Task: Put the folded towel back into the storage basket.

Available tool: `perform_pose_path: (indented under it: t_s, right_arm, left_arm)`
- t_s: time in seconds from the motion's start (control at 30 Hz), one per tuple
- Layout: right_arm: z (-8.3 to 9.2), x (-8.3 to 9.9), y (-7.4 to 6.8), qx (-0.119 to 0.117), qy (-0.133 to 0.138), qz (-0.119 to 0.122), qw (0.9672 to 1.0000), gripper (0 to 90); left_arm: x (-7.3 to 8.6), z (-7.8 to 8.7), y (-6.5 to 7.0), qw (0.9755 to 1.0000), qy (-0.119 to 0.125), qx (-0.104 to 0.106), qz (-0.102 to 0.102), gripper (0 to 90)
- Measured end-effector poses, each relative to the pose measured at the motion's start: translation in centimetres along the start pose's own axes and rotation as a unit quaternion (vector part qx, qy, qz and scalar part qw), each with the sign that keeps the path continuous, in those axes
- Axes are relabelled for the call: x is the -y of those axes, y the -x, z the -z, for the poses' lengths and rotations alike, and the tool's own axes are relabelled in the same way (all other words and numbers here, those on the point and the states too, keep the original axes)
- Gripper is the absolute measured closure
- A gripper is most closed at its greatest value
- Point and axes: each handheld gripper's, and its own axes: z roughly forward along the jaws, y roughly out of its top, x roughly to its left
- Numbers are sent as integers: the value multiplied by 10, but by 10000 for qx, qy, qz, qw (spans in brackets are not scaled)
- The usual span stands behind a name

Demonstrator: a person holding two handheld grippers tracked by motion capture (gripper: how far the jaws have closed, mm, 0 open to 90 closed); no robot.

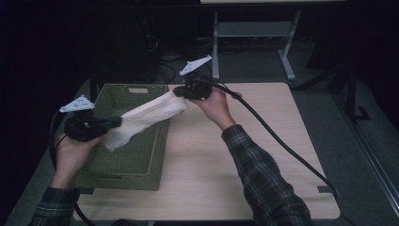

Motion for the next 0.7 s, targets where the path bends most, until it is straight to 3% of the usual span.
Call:
perform_pose_path:
  t_s: [0.07,0.13,0.2,0.37,0.7]
  right_arm:
    - [-6,-2,-1,-22,-4,16,10000,848]
    - [-29,-13,-8,-156,-59,36,9999,848]
    - [-34,-15,-9,-167,-47,68,9998,848]
    - [-68,-27,-19,-286,-169,135,9994,848]
    - [-117,-17,-23,-387,-436,19,9983,848]
  left_arm:
    - [9,5,-10,9999,3,-83,121,855]
    - [18,10,-19,9996,-3,-149,240,856]
    - [27,14,-27,9991,-6,-220,349,855]
    - [48,17,-42,9979,-118,-367,511,856]
    - [76,2,-61,9952,-394,-429,783,853]
